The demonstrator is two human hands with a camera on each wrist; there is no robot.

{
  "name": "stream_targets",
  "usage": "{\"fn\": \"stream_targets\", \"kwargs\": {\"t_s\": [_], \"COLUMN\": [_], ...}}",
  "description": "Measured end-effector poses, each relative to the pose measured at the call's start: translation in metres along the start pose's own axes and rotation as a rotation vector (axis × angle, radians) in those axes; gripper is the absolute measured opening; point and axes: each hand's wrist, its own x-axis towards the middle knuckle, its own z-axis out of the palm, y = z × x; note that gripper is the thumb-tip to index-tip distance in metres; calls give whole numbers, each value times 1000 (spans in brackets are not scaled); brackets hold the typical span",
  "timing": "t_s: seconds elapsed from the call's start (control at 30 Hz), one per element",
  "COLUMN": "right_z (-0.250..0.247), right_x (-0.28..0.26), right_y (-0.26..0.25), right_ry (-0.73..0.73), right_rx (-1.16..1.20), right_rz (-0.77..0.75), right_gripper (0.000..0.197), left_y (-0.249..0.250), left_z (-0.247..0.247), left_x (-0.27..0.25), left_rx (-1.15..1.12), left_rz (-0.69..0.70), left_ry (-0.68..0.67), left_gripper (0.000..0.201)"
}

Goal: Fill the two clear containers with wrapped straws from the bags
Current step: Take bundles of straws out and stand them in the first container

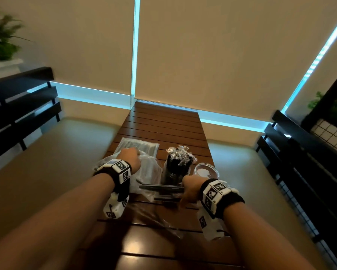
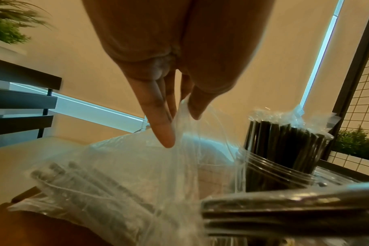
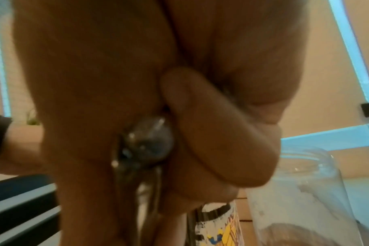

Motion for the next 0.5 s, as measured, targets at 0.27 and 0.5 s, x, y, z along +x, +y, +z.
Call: {"fn": "stream_targets", "kwargs": {"t_s": [0.27, 0.5], "right_z": [-74, -52], "right_x": [-40, -14], "right_y": [28, 9], "right_ry": [280, 645], "right_rx": [51, 444], "right_rz": [-89, -235], "right_gripper": [13, 16], "left_y": [-1, 59], "left_z": [6, -44], "left_x": [-4, -36], "left_rx": [182, -682], "left_rz": [41, 359], "left_ry": [-164, -338], "left_gripper": [26, 56]}}
